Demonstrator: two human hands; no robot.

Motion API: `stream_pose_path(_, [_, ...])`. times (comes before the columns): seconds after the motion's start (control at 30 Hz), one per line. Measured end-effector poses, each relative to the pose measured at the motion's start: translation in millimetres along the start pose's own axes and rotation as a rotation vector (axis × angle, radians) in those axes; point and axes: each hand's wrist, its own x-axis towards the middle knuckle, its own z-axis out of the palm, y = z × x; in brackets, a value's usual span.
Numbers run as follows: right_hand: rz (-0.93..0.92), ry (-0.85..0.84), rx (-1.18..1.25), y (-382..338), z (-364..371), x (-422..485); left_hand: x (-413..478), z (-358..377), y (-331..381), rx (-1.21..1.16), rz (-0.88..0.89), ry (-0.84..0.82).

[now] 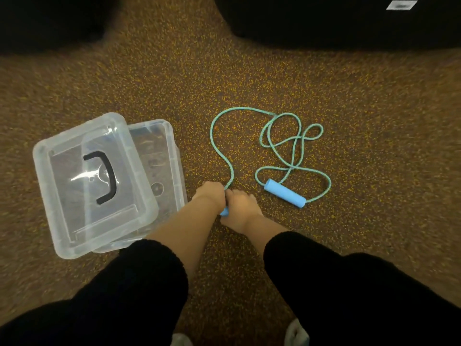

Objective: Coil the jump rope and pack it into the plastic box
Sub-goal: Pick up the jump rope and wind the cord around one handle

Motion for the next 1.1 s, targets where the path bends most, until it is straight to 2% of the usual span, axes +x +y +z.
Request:
stream_pose_path(0.23, [0.072, -0.184, 0.011, -16.1, -24.2, -22.5, -28.1, -42.7, 18.9, -0.261, -0.060, 0.006])
stream_pose_path(0.33, [0.077, -0.162, 0.162, -24.7, -42.5, -35.7, -42.6, -71.0, 22.9, -0.407, -0.061, -0.009])
stream_pose_path(0.47, [0.035, -0.189, 0.208, -38.9, -67.7, -58.4, -75.2, -98.8, 24.0, -0.535, -0.027, -0.031])
stream_pose_path(0.67, [-0.017, -0.250, 0.311, -59.1, -96.7, -106.3, -130.3, -105.5, 18.0, -0.597, -0.026, -0.133])
stream_pose_path(0.77, [-0.078, -0.335, 0.449, -69.5, -114.0, -136.9, -166.6, -113.4, 15.0, -0.633, 0.008, -0.140])
stream_pose_path(0.9, [-0.197, -0.464, 0.477, -82.6, -147.2, -186.1, -214.6, -123.6, 9.6, -0.910, 0.064, -0.147])
stream_pose_path(1.0, [-0.261, -0.482, 0.481, -93.3, -169.5, -216.3, -243.2, -129.4, 6.5, -1.083, 0.108, -0.089])
stream_pose_path(1.1, [-0.327, -0.440, 0.529, -106.2, -189.3, -248.9, -269.4, -129.6, 2.7, -1.135, 0.170, -0.068])
